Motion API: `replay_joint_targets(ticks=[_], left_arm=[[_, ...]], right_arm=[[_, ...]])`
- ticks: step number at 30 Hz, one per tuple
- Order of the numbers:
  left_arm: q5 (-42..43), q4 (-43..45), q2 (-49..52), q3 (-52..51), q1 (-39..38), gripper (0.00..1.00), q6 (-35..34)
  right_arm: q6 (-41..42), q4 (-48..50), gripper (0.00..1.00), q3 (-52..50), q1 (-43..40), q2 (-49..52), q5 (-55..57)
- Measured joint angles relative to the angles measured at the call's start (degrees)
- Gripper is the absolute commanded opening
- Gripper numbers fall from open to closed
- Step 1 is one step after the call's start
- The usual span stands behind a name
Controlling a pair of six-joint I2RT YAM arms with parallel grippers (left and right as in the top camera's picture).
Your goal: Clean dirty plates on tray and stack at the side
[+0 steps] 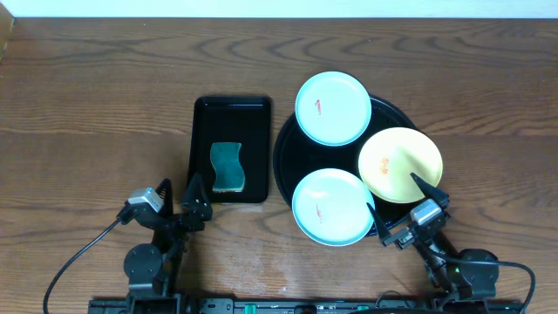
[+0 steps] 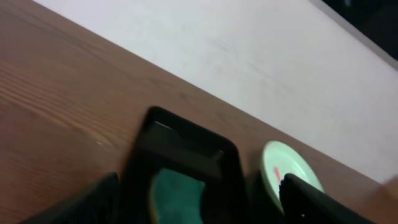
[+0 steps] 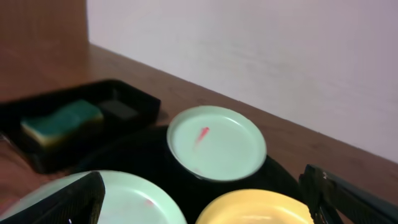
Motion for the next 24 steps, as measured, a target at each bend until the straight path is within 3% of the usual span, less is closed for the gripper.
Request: replay_joint_targets(ticks=[4, 8, 13, 16, 20, 24], left_arm=[[1.7, -3.6, 2.0, 6.8, 0.0, 0.82, 2.2], [2.1, -15.2, 9.7, 22.6, 0.0, 0.82, 6.0], [2.4, -34.2, 25.6, 42.4, 0.0, 0.82, 10.1], [2.6, -43.6, 36.1, 51.4, 0.0, 0.83, 11.1], [3.5, -48.3, 46.2, 57.4, 0.0, 0.83, 11.8], [8.3, -51.0, 52.7, 57.9, 0.0, 0.82, 11.8]], right_arm=[[4.1, -0.3, 0.99, 4.1, 0.0, 1.4, -0.7], [5.9, -5.8, 0.99, 15.5, 0.0, 8.5, -1.0], [8.3, -17.9, 0.99, 34.9, 0.2, 25.4, -1.3], [9.3, -30.3, 0.99, 48.2, 0.2, 38.2, -1.4], [10.3, -41.5, 0.99, 62.4, 0.2, 53.5, -2.5], [11.7, -43.1, 0.99, 68.9, 0.2, 63.8, -7.0]])
